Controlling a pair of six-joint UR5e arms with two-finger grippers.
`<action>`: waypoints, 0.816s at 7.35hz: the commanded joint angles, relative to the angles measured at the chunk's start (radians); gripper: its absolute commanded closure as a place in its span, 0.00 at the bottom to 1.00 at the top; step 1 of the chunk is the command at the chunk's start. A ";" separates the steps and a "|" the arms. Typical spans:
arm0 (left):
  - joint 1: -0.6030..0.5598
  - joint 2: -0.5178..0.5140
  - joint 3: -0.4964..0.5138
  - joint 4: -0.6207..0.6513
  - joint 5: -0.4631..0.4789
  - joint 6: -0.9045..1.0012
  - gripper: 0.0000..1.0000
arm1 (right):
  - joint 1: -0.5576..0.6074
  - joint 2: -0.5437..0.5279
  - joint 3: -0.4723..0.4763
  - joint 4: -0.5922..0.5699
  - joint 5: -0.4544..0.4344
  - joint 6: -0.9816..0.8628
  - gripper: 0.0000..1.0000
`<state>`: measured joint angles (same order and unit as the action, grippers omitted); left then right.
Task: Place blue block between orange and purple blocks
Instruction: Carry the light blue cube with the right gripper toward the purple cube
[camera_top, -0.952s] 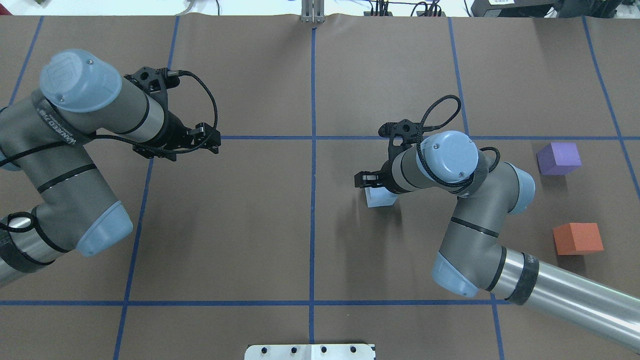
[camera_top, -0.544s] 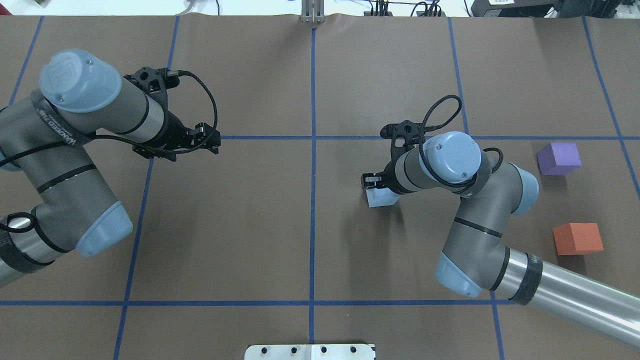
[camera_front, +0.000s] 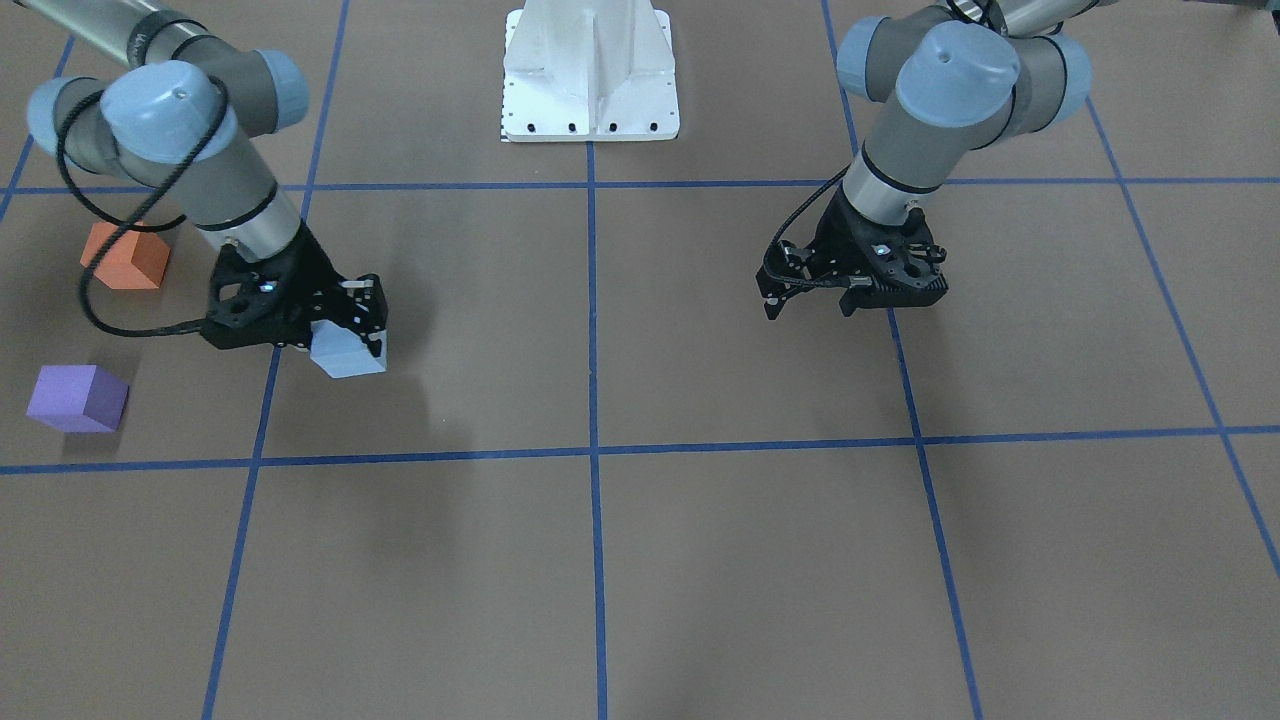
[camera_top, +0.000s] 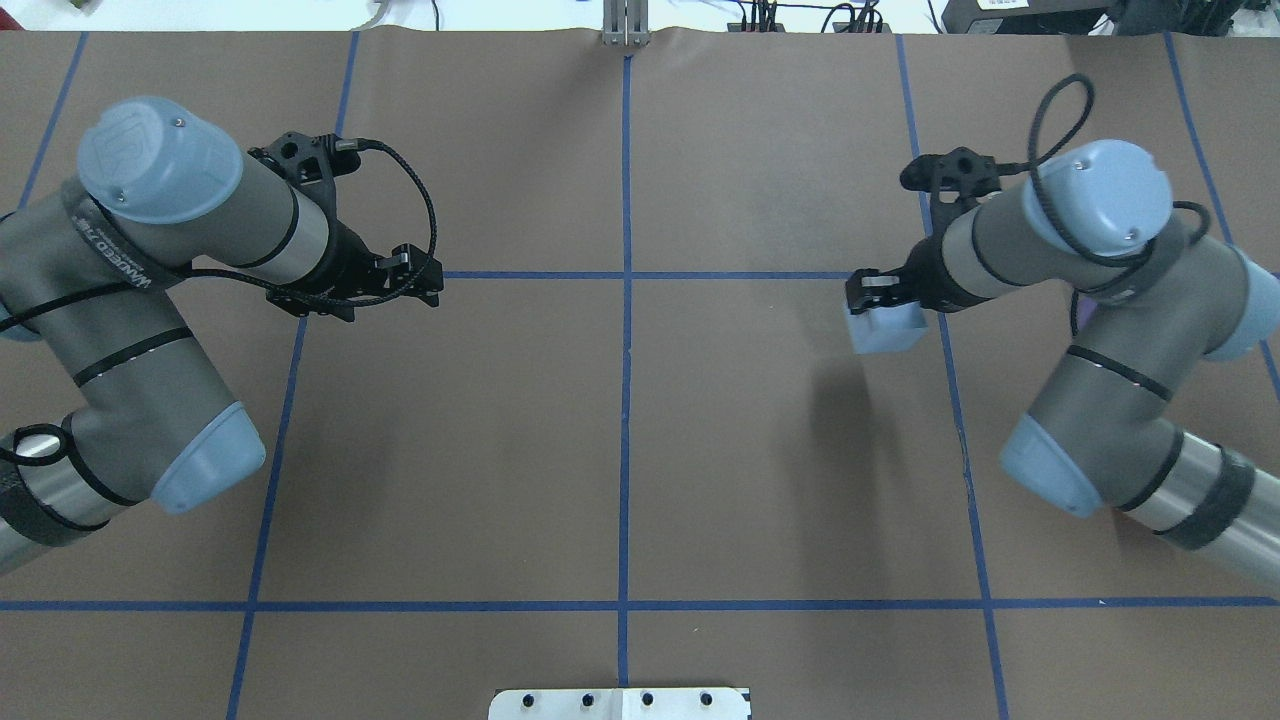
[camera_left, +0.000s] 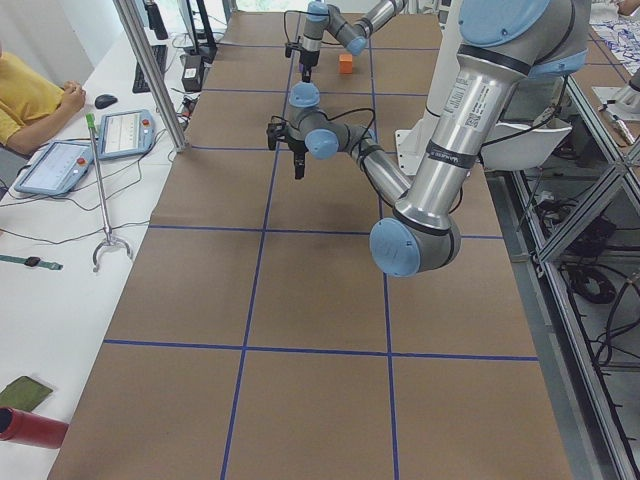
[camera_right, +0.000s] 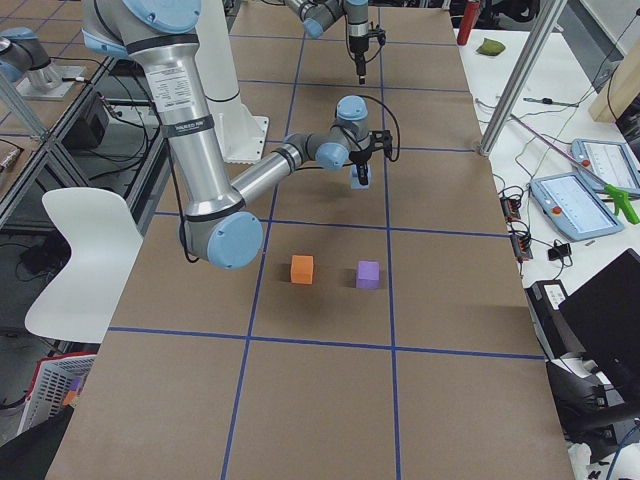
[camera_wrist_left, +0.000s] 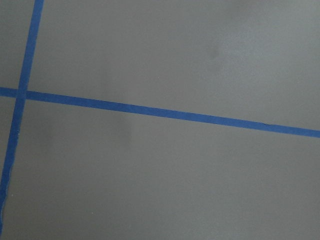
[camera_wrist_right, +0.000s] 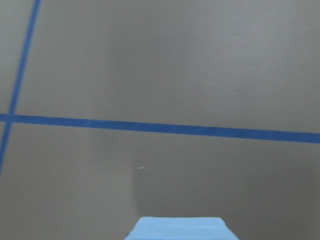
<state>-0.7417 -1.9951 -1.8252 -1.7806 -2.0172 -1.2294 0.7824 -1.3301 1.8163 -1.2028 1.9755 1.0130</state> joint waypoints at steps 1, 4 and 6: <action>0.002 -0.004 -0.006 0.001 0.000 -0.007 0.00 | 0.110 -0.246 0.037 0.105 0.040 -0.085 1.00; 0.002 -0.005 -0.008 0.001 0.000 -0.012 0.00 | 0.251 -0.405 0.025 0.134 0.183 -0.201 1.00; 0.002 -0.007 -0.008 0.001 0.000 -0.013 0.00 | 0.247 -0.379 -0.055 0.135 0.180 -0.200 1.00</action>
<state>-0.7394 -2.0006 -1.8330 -1.7794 -2.0172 -1.2410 1.0255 -1.7202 1.8080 -1.0688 2.1508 0.8206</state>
